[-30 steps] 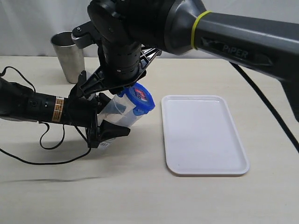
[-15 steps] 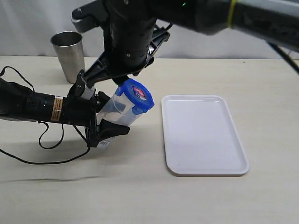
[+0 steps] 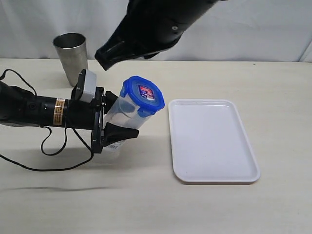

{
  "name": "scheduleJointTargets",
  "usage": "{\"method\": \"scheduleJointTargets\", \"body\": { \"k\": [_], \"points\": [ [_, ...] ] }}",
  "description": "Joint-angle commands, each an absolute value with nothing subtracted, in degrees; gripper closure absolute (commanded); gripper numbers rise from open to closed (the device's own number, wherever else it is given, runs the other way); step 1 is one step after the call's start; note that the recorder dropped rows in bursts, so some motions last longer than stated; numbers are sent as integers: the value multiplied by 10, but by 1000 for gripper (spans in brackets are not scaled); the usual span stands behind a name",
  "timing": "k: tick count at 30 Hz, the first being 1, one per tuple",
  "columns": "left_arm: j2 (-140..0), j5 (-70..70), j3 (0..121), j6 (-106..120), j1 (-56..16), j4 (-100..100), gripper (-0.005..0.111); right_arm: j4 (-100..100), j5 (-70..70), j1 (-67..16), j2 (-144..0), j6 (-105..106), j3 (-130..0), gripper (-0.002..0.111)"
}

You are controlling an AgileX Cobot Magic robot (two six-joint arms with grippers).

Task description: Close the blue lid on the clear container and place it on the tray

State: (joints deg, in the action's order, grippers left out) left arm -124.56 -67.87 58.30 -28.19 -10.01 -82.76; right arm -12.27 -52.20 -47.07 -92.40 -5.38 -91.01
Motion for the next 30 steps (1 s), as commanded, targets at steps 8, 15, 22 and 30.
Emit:
{"method": "scheduleJointTargets", "body": {
  "k": [8, 15, 22, 30],
  "points": [
    [-1241, -700, 585, -272, -100, -797, 107, -20, -218, -266, -909, -86, -594, 104],
    [-1241, -700, 585, -270, -100, -787, 107, 407, -190, -268, -955, 334, -594, 104],
    [-1241, -700, 585, -270, -100, -788, 107, 615, -282, -268, -929, 565, -594, 104],
    [-1241, -700, 585, -270, -100, -789, 107, 632, -304, -267, -873, 616, -592, 104]
  ]
}}
